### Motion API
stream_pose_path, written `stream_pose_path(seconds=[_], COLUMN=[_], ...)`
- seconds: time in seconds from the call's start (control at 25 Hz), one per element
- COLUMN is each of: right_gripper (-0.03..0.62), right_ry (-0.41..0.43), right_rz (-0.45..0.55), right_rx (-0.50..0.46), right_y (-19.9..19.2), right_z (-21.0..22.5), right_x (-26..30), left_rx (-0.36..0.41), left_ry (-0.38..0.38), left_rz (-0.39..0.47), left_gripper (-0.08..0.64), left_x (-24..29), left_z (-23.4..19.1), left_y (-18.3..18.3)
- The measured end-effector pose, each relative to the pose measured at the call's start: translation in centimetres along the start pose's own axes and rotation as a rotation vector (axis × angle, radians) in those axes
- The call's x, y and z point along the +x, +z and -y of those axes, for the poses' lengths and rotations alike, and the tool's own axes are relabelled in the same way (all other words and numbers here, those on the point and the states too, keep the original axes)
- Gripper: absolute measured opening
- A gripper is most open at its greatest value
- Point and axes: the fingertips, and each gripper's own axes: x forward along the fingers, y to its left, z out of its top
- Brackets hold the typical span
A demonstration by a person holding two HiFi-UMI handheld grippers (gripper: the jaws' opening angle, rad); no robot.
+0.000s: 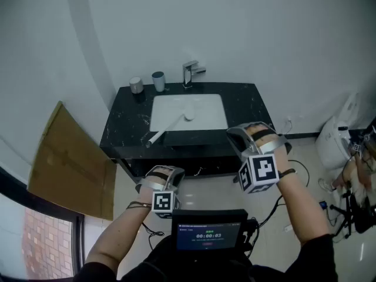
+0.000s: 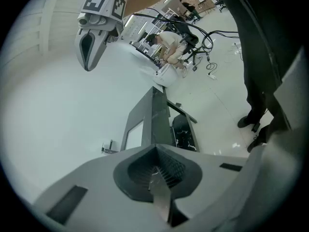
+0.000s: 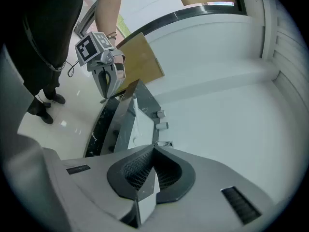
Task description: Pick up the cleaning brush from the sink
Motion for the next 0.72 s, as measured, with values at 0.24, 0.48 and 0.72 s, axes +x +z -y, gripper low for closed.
stream_pose_path(seconds=[0.24,0.48,0.72], right_gripper=[0.006,0.006,0.006], right_ry=[0.004,-0.017,-0.010], right_rz=[-0.006,0.007,0.004], right_rx=[0.005,0.001,0.007], right_y=[-0.30,-0.11,-0.75], right_z=[-0.12,0.35,0.04], right_x=[0.16,-0.11,0.00], left_rx=[-0.007,-0.015,-0.014], left_ry=[-0.015,-0.005,0.008], left_rz=[-0.002,-0.001,0.007], left_gripper=[0.018,0.018,0.018], left_x=[0.35,0.13,0.09], left_z=[0.73,0.26,-0.14], left_y=[-0.06,0.09,0.88])
